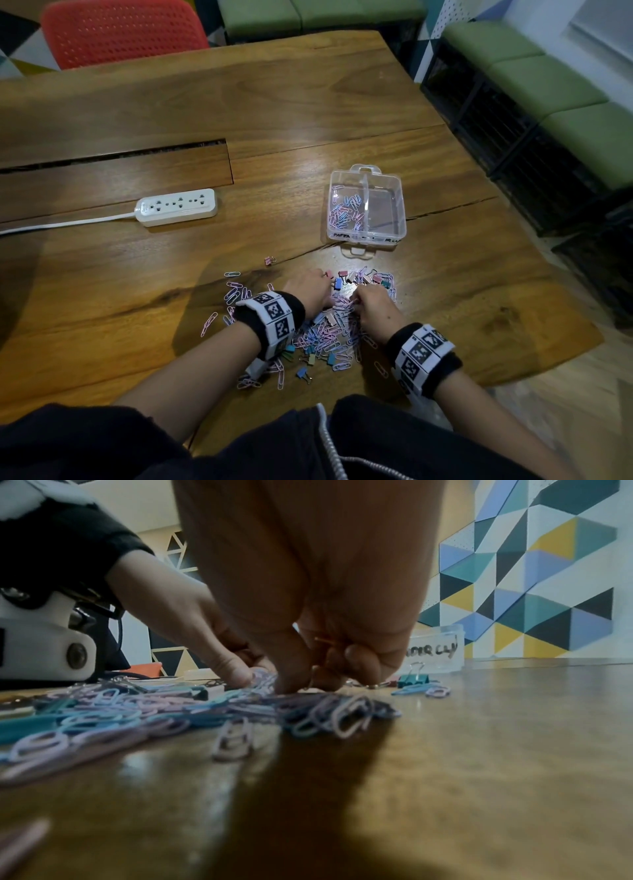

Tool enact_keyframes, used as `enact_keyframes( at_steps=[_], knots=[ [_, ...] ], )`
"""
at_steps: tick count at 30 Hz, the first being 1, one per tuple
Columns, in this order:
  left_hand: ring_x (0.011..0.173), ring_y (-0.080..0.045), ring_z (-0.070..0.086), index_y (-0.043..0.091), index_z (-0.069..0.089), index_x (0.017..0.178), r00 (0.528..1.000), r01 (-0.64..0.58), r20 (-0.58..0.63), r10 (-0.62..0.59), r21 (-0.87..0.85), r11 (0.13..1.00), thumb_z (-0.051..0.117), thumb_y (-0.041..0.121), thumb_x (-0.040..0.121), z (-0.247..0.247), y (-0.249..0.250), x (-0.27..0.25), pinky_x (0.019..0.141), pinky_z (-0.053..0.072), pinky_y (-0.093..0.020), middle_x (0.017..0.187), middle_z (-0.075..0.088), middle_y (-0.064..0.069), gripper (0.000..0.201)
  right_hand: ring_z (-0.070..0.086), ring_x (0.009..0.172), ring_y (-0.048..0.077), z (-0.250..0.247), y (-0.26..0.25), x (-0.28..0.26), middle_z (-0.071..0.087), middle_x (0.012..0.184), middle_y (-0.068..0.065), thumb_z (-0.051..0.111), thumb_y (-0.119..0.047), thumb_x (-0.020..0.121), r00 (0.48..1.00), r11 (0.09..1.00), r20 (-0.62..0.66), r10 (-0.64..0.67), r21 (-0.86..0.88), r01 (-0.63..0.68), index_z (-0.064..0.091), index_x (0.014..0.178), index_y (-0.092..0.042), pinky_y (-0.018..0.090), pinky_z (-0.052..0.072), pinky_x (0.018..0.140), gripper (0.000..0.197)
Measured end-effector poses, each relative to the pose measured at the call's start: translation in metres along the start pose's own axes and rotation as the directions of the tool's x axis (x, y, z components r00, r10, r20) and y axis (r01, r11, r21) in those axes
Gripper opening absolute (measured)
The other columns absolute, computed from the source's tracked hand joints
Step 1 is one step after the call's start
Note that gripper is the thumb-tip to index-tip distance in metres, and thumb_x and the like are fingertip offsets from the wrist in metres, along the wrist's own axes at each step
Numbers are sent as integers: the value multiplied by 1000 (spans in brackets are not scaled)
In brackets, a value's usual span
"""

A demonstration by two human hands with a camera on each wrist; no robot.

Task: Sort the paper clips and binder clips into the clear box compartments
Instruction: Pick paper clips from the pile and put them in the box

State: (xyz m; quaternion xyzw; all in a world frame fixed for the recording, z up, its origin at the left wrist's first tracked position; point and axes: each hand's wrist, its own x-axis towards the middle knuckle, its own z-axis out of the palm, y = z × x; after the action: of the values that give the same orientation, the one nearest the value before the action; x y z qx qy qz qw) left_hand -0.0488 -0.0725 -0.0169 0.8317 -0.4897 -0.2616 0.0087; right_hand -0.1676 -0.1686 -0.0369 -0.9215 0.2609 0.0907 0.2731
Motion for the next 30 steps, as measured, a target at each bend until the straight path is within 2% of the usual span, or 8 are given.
enact_keyframes(
  at_steps=[4,8,12,18,20,23,25,30],
  knots=[
    [75,-15,47,21,47,71,999,-10,24,22,-413,911,56,28,88,-2,-14,1,68,39,-25,77,46,3,20,46,84,14,-10,-2,-1,48,88,1,54,-16,88,998,979,0,69,191,-68,50,80,-13,20,36,70,10],
    [57,-7,43,17,47,61,997,78,72,-31,-864,498,48,11,91,-12,-16,-10,53,40,-13,66,47,3,30,51,68,19,-21,2,-3,53,71,3,58,-9,81,973,753,31,228,629,-196,47,64,-16,31,45,68,22],
    [42,-7,51,6,53,57,987,143,134,-87,-984,105,46,-5,86,-13,-20,-11,40,44,-16,62,56,-6,32,52,58,16,-29,4,-4,54,62,3,65,3,73,959,473,165,232,842,-259,47,59,-10,27,43,59,26],
    [36,-10,43,12,35,60,963,207,208,-174,-978,-27,34,-10,79,-12,-22,-11,30,33,-15,58,50,-6,29,57,58,12,-32,5,-7,62,66,2,56,4,80,945,388,307,111,862,-325,51,72,-10,24,43,58,17],
    [36,-7,38,12,41,67,950,254,240,-199,-966,52,37,0,84,-12,-21,-11,30,29,-13,61,45,-3,21,53,61,12,-31,4,-8,59,68,3,48,4,85,941,328,323,101,882,-338,53,77,-11,24,39,60,18],
    [55,-8,46,18,47,68,976,198,98,-193,-767,611,53,19,88,-10,-16,-8,49,40,-18,68,49,3,22,40,53,10,-29,3,-10,46,61,0,38,-5,87,930,161,351,110,917,-365,53,72,-11,22,31,54,22],
    [80,-13,58,20,54,78,993,120,53,-108,-474,872,64,28,82,-10,-11,-9,69,50,-26,88,60,1,13,36,50,10,-29,2,-9,39,55,-2,36,-16,86,921,69,374,107,921,-382,46,63,-13,22,29,51,26],
    [100,-20,57,13,59,107,998,-5,-69,3,-31,999,62,33,84,-5,-2,-7,73,42,-25,110,62,-4,30,38,39,8,-28,-4,-8,34,42,-8,43,-32,93,922,70,364,131,924,-375,38,59,-18,17,33,41,37]
  ],
)
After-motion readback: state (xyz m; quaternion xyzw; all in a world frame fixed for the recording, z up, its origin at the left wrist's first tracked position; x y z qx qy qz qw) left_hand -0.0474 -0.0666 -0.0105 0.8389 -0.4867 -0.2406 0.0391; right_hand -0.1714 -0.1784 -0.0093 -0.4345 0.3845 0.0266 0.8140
